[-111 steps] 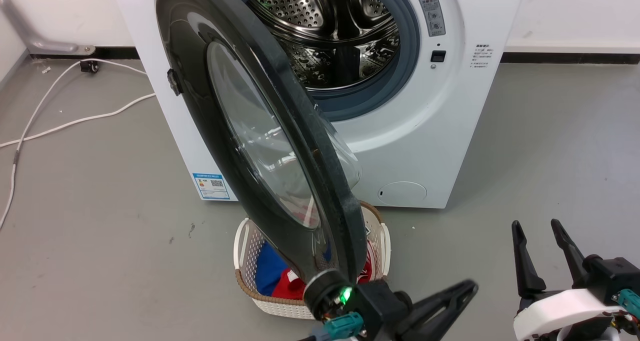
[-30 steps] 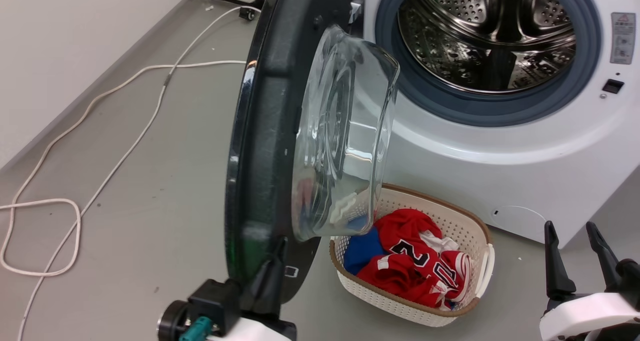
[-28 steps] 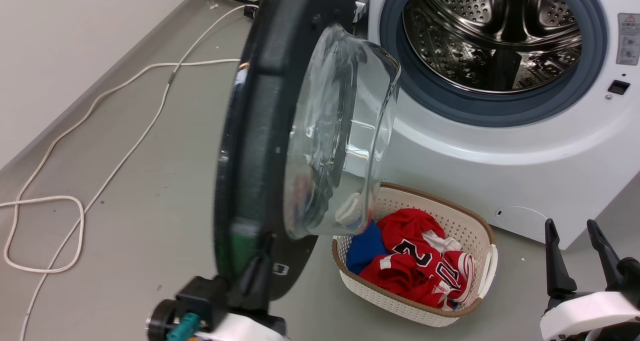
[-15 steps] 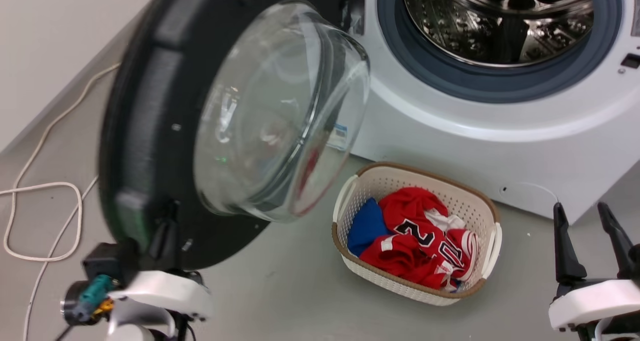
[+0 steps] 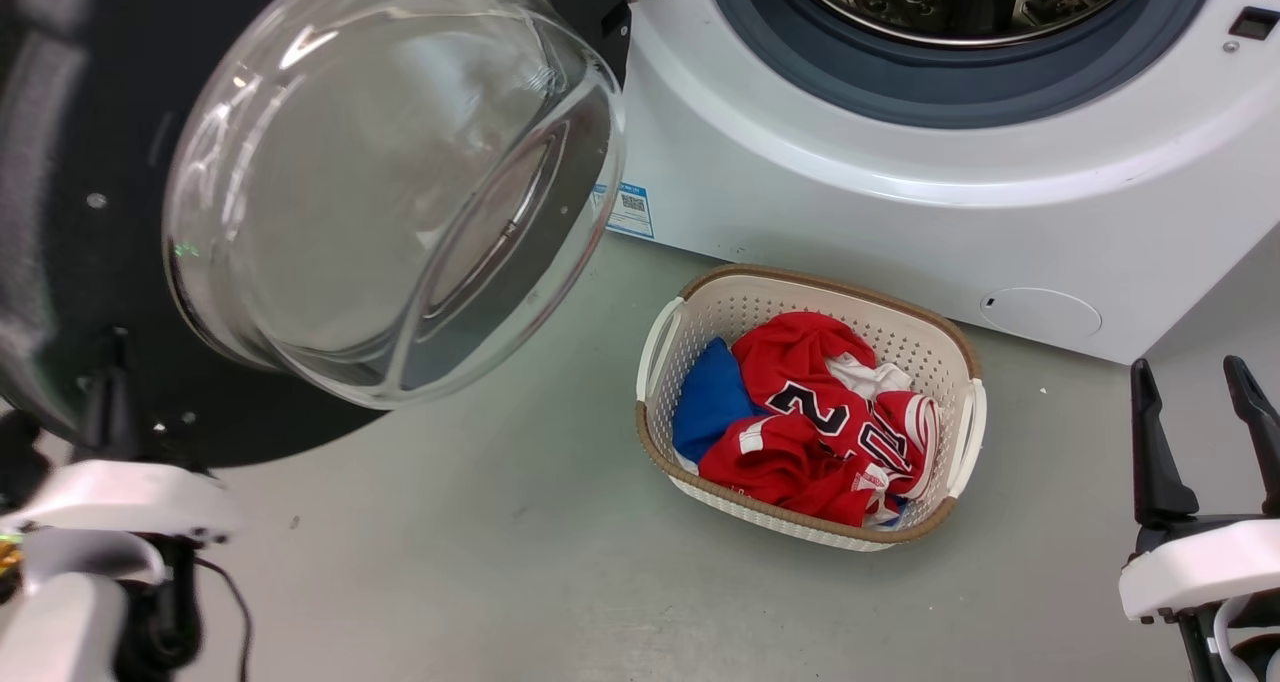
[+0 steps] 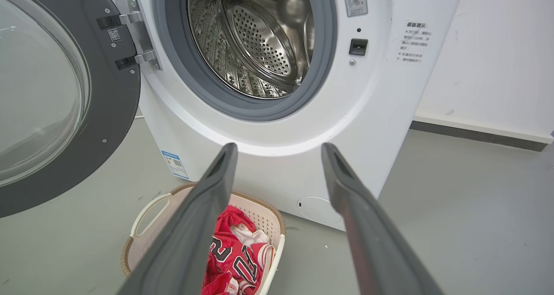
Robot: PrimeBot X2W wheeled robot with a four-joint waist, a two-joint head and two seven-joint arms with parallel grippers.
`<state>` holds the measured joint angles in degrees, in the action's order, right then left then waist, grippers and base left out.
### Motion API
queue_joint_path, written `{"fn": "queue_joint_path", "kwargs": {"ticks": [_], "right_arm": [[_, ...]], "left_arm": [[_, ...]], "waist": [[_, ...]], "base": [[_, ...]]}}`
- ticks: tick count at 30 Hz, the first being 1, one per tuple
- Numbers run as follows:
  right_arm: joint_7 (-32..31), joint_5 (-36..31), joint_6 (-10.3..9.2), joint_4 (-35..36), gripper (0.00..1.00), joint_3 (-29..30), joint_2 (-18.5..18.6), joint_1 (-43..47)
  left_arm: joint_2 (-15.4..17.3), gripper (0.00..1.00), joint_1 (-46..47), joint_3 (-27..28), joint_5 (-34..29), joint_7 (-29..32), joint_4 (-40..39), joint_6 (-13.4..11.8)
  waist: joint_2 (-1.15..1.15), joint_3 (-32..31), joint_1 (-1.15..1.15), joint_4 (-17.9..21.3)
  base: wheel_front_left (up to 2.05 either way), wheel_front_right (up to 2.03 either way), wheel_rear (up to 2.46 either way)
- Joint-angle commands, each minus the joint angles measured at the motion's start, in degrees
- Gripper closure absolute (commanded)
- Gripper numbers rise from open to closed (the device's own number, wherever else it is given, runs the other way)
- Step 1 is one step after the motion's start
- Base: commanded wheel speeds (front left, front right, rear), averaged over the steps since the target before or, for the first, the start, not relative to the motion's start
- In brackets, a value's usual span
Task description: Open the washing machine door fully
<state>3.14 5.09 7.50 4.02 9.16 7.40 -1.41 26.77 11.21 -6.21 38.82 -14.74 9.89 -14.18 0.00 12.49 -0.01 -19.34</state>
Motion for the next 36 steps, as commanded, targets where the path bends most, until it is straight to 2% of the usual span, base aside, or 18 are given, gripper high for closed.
{"fn": "queue_joint_path", "kwargs": {"ticks": [1, 7, 14, 23, 29, 36], "right_arm": [[-0.15, 0.34, -0.02, 0.24, 0.0, 0.04, 0.36, -1.0], [-0.41, 0.43, -0.02, -0.19, 0.0, 0.1, 0.56, -1.28], [0.05, 0.63, -0.02, -1.29, 0.0, -0.42, 0.66, -1.92], [1.81, 1.1, -0.02, -4.52, 0.0, -1.74, -0.68, -0.56], [2.67, 0.9, -0.02, -6.18, 0.0, -2.77, -1.73, 0.61], [3.36, 0.83, -0.02, -7.02, 0.0, -3.95, -2.36, 1.82]], "left_arm": [[1.06, 1.0, 0.95, 1.39, 0.22, -0.29, 0.84, 0.15], [1.36, 1.0, 3.51, 5.48, -0.59, -0.54, 5.89, 3.11], [-1.42, 1.0, 5.02, 8.35, -4.04, -0.49, 8.66, 5.26], [-6.66, 1.0, -1.73, 10.48, -9.28, -0.46, 3.72, 6.6], [-10.59, 1.0, -9.28, 8.74, -12.12, -0.46, -3.04, 6.14], [-13.69, 1.0, -14.74, 2.51, -15.09, 0.98, -8.17, 5.94]], "waist": [[0.0, 0.13, 0.01, 0.13], [0.0, 0.19, 0.01, 0.34], [0.0, -0.61, 0.01, 0.44], [0.0, -5.1, 0.01, 1.24], [0.0, -8.29, 0.01, 2.29], [0.0, -10.27, 0.01, 4.64]], "base": [[0.0, 0.0, 0.0], [0.0, 0.0, 0.0], [0.0, 0.0, 0.0], [0.0, 0.0, 0.0], [0.0, 0.0, 0.0], [0.0, 0.0, 0.0]]}}
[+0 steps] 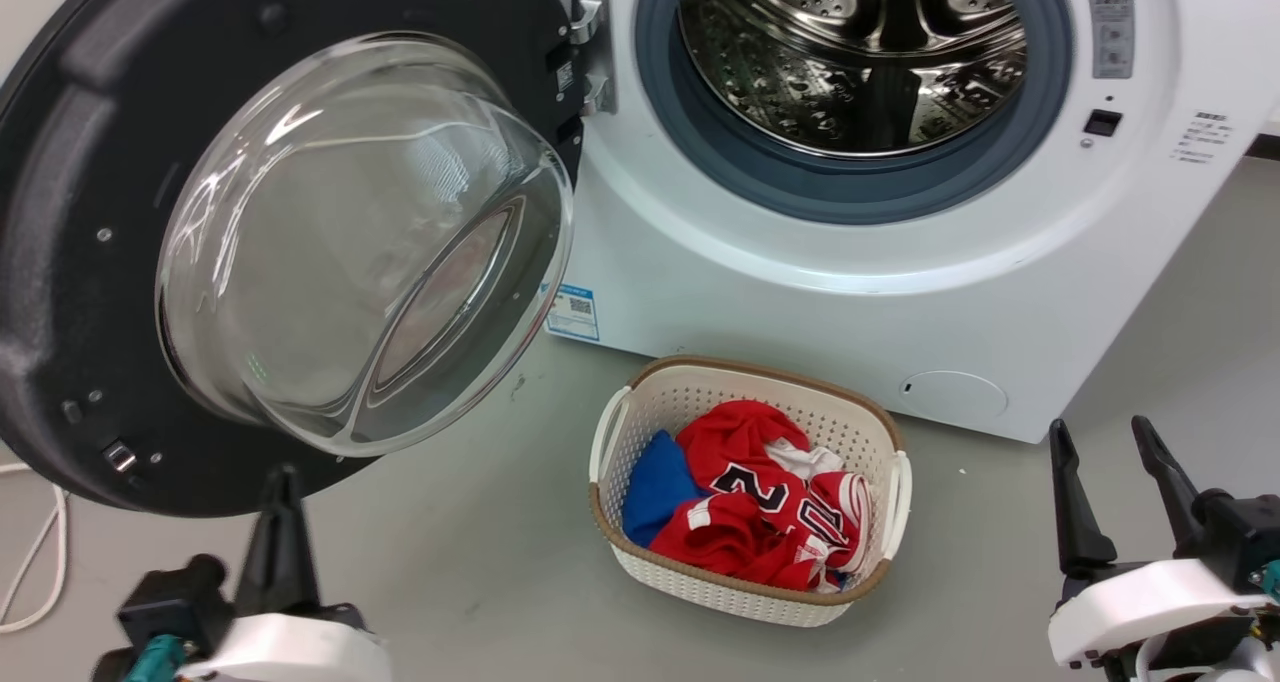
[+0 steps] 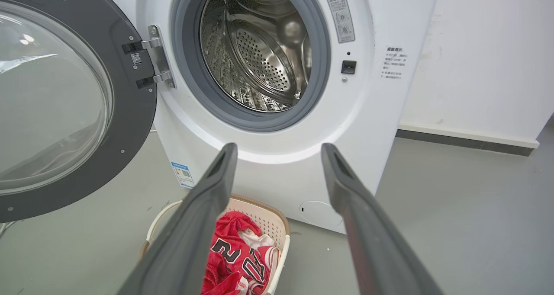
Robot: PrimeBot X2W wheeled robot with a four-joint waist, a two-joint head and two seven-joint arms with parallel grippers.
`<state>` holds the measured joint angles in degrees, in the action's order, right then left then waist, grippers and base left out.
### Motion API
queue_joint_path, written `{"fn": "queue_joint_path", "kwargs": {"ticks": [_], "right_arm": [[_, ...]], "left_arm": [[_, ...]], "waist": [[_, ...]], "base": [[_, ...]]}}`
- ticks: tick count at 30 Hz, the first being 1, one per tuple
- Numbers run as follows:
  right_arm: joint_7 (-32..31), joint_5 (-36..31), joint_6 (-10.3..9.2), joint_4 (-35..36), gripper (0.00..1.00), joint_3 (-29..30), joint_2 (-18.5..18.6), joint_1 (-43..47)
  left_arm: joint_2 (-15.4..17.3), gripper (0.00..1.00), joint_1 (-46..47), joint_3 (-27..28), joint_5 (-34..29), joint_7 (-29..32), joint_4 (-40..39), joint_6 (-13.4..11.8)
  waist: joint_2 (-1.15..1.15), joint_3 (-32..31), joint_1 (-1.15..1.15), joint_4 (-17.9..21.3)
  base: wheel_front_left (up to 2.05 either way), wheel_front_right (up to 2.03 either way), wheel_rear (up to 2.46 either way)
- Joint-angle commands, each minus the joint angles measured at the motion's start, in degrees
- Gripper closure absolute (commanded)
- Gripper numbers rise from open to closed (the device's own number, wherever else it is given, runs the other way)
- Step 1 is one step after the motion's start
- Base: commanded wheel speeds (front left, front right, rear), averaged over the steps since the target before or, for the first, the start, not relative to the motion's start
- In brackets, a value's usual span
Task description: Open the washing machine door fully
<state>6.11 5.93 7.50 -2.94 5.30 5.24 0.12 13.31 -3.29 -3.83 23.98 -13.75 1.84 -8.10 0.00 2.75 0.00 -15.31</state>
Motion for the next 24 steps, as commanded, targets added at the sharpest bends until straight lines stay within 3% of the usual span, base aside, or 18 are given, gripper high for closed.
{"fn": "queue_joint_path", "kwargs": {"ticks": [1, 7, 12, 14, 15, 16, 17, 18, 24], "right_arm": [[0.42, -0.03, -0.02, -0.29, 0.0, -0.41, -0.29, 0.58], [0.49, -0.28, -0.02, -1.05, 0.0, -1.41, -0.37, 0.96], [0.46, -0.08, -0.02, -1.65, 0.0, -2.71, -0.3, 0.44], [0.44, 0.16, -0.02, -1.98, 0.0, -3.76, -0.28, 0.15], [0.48, 0.24, -0.02, -2.16, 0.0, -4.23, -0.23, 0.03], [0.48, 0.24, -0.02, -2.16, 0.0, -4.23, -0.23, 0.03], [0.5, 0.39, -0.02, -2.32, 0.0, -4.69, -0.16, -0.05], [0.42, 0.63, -0.02, -2.56, 0.0, -5.59, -0.06, -0.25], [0.5, 1.44, -0.02, -3.56, 0.0, -7.51, 0.64, -1.15]], "left_arm": [[-0.52, 1.0, -0.82, -0.94, -0.52, 0.47, -0.5, -0.09], [-2.23, 1.0, -1.09, -3.0, 0.58, 1.85, -2.03, 0.56], [-1.59, 1.0, 0.59, -5.54, -1.18, 2.78, -1.45, 1.34], [-1.29, 0.82, 1.12, -6.27, -1.84, 3.03, -0.72, 1.41], [-1.25, 0.66, 1.35, -6.48, -1.94, 3.15, -0.38, 1.59], [-1.25, 0.66, 1.35, -6.48, -1.94, 3.15, -0.38, 1.59], [-1.2, 0.51, 1.58, -6.63, -1.95, 3.14, -0.02, 1.74], [-1.1, 0.02, 1.62, -6.57, -2.11, 2.99, 0.24, 1.6], [-0.22, 0.0, 2.53, -7.84, -3.45, 2.96, 2.54, 1.64]], "waist": [[0.0, -0.99, 0.0, 1.18], [0.0, -2.49, 0.0, 5.4], [0.0, -3.12, 0.0, 9.61], [0.0, -3.26, 0.0, 11.58], [0.0, -3.33, 0.0, 12.52], [0.0, -3.33, 0.0, 12.52], [0.0, -3.4, 0.0, 13.42], [0.0, -3.47, 0.0, 14.44], [0.0, -3.75, 0.0, 18.18]], "base": [[0.0, 0.0, 0.0], [0.0, 0.0, 0.0], [0.0, 0.0, 0.0], [0.0, 0.0, 0.0], [0.0, 0.0, 0.0], [0.0, 0.0, 0.0], [0.0, 0.0, 0.0], [0.0, 0.0, 0.0], [0.0, 0.0, 0.0]]}}
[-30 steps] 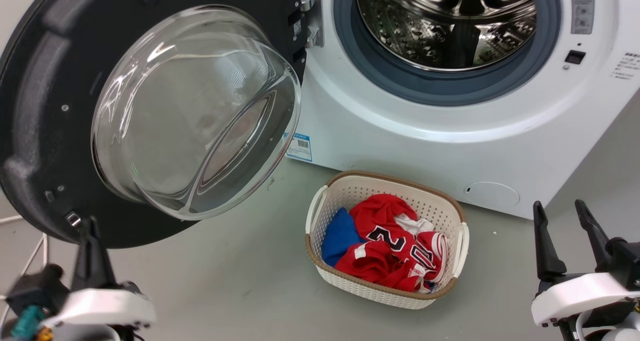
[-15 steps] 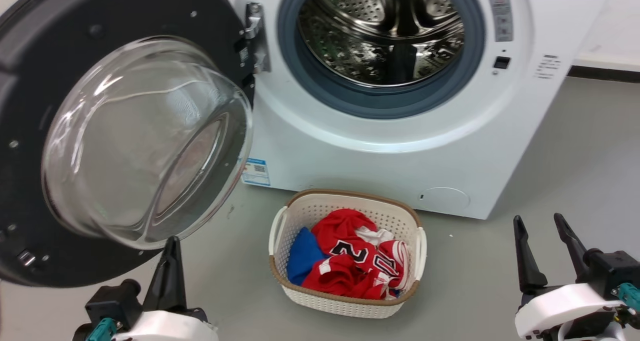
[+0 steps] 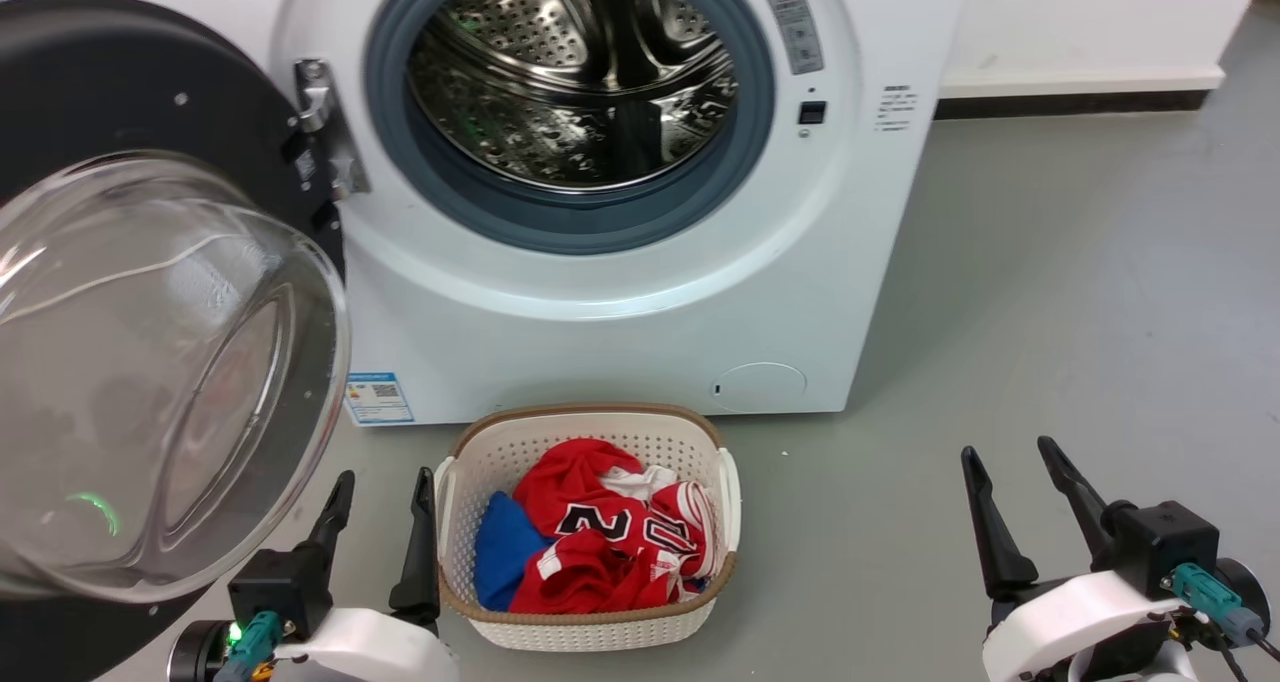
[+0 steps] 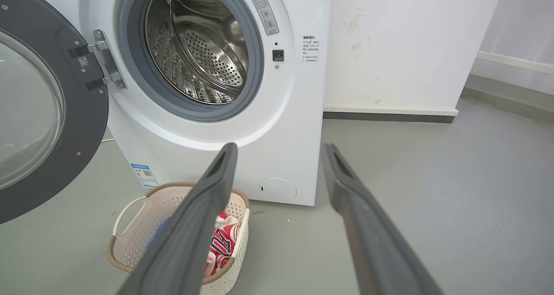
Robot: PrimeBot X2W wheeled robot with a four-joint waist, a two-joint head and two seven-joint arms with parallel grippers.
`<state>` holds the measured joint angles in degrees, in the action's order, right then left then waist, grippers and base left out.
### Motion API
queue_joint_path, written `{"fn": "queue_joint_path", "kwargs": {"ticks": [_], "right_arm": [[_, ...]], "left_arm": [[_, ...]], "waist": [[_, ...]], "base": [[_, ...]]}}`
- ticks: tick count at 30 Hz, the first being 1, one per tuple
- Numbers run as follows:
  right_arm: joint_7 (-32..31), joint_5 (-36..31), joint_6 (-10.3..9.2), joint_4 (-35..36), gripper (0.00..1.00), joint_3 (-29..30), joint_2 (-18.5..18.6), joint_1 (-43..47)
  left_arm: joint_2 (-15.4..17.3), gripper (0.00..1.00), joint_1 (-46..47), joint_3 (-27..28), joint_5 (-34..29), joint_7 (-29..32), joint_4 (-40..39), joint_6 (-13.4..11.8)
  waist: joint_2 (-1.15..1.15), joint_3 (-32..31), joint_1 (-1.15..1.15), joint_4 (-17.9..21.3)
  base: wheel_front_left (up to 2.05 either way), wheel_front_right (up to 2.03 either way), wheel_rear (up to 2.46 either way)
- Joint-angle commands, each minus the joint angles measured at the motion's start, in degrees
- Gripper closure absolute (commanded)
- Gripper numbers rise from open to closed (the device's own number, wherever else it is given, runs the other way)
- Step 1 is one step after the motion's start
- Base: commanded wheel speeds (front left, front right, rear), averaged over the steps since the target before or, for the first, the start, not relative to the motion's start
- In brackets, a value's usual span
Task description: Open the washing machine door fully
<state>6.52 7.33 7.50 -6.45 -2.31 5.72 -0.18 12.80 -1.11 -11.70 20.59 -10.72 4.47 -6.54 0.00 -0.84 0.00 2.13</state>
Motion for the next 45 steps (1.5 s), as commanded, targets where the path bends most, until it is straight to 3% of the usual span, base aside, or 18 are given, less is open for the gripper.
{"fn": "queue_joint_path", "kwargs": {"ticks": [1, 33, 34, 37, 45], "right_arm": [[0.11, 0.11, -0.02, -0.12, 0.0, -0.11, 0.29, -1.05], [1.17, 1.45, -0.02, -0.91, 0.0, -0.78, 0.88, -0.9], [0.79, 1.28, 0.0, -1.03, 1.0, -0.76, 0.82, -0.46], [0.55, 1.35, 0.0, -2.56, 1.0, -0.86, 0.58, 0.71], [-1.35, 12.71, 0.0, -3.23, 1.0, 0.53, 0.12, -0.33]], "left_arm": [[0.29, 0.0, 0.43, -0.13, -0.37, -0.21, 0.22, -0.07], [0.93, 0.0, 2.68, -1.93, -0.57, -1.57, 5.35, -0.17], [0.81, 1.0, 1.87, -2.03, -0.66, -1.56, 5.37, -0.17], [0.42, 1.0, 0.75, -2.47, -0.6, -1.51, 6.84, -0.15], [-0.98, 1.0, 1.75, 0.38, 9.24, 1.03, 7.27, 1.78]], "waist": [[0.0, -0.17, 0.0, 1.21], [0.0, -0.11, 0.0, 1.78], [0.0, -0.12, 0.0, 1.78], [0.0, -0.12, 0.0, 1.77], [0.0, -0.03, 0.0, 1.46]], "base": [[0.0, 0.0, 0.0], [0.0, 0.0, 0.0], [0.0, 0.0, 0.0], [0.0, 0.0, 0.0], [0.0, 0.0, 0.0]]}}
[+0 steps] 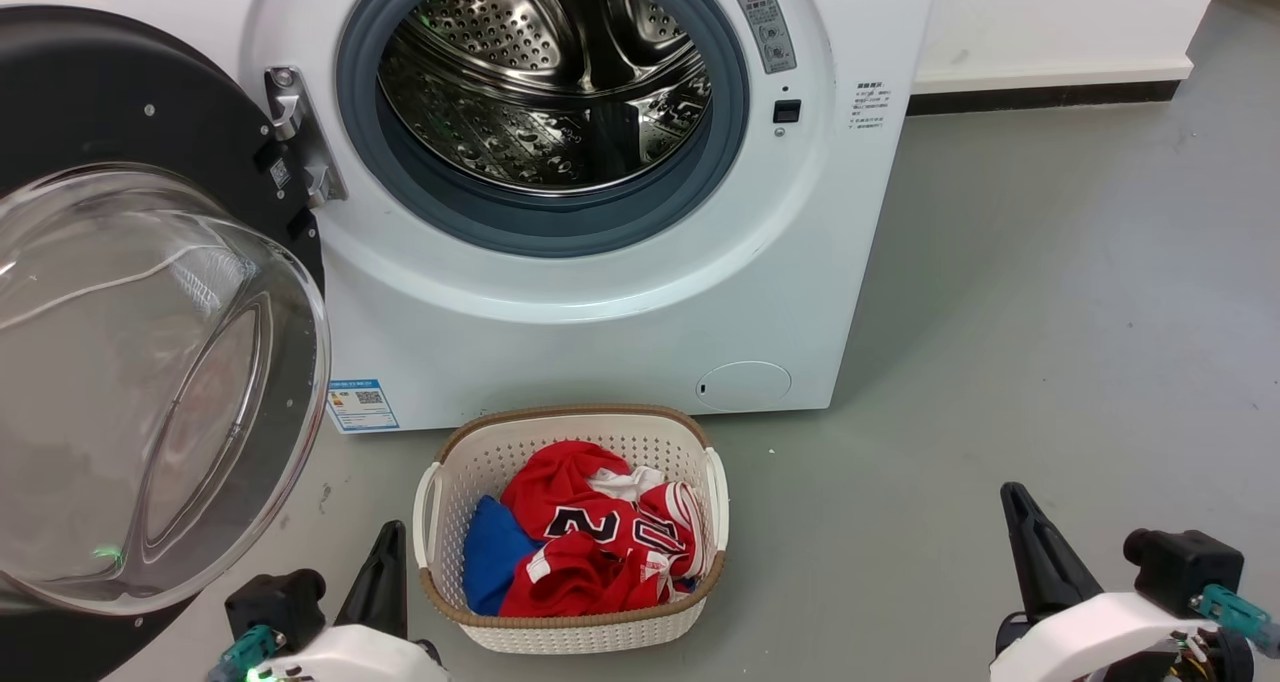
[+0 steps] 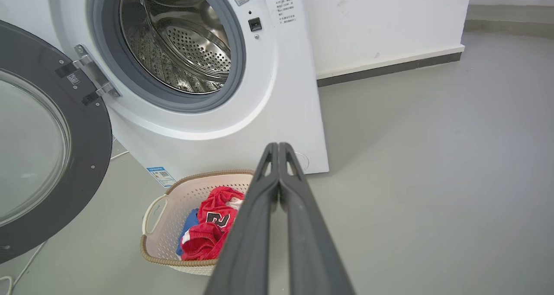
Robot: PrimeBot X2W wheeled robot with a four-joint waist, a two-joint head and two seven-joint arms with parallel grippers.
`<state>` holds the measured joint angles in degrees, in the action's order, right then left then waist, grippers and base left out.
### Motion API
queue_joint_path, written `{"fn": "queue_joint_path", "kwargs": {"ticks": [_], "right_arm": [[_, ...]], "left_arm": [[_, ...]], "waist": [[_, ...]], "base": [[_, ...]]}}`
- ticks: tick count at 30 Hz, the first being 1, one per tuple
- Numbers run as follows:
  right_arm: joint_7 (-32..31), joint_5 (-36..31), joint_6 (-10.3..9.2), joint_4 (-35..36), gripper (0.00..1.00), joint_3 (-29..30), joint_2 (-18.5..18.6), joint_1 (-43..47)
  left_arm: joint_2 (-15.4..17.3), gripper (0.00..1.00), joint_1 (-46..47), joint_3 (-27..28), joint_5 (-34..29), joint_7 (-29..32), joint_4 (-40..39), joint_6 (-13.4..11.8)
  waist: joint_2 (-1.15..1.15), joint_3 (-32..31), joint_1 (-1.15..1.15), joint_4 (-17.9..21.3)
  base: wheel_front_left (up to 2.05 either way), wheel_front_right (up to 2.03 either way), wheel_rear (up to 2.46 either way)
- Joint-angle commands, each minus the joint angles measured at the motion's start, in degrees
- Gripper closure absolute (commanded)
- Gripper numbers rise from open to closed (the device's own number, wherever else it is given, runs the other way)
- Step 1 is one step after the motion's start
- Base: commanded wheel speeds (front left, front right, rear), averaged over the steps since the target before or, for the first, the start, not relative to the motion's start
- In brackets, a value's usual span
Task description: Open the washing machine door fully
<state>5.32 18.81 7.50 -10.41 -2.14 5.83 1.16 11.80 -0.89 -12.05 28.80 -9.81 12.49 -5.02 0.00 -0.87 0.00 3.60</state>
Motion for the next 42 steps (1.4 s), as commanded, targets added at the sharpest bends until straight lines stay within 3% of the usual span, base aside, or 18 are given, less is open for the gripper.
{"fn": "queue_joint_path", "kwargs": {"ticks": [1, 15, 42], "right_arm": [[-0.31, 2.29, 0.0, 0.67, 1.0, 0.48, -0.03, -1.77], [-2.8, 17.82, 0.0, -0.18, 1.0, 2.27, -0.67, -3.16], [-6.09, 37.83, 0.0, -1.38, 1.0, 4.61, -1.51, -4.83]], "left_arm": [[-0.11, 1.0, 1.63, 1.0, 1.96, 0.36, -0.71, 0.44], [-2.02, 1.0, 2.99, 4.89, 15.34, 3.84, -0.27, 3.12], [-4.46, 1.0, 4.66, 9.92, 32.66, 8.38, 0.34, 6.57]], "waist": [[0.0, 0.01, 0.0, -0.04], [0.0, 0.16, 0.0, -0.54], [0.0, 0.39, 0.0, -1.35]], "base": [[0.0, 0.0, 0.0], [0.0, 0.0, 0.0], [0.0, 0.0, 0.0]]}}
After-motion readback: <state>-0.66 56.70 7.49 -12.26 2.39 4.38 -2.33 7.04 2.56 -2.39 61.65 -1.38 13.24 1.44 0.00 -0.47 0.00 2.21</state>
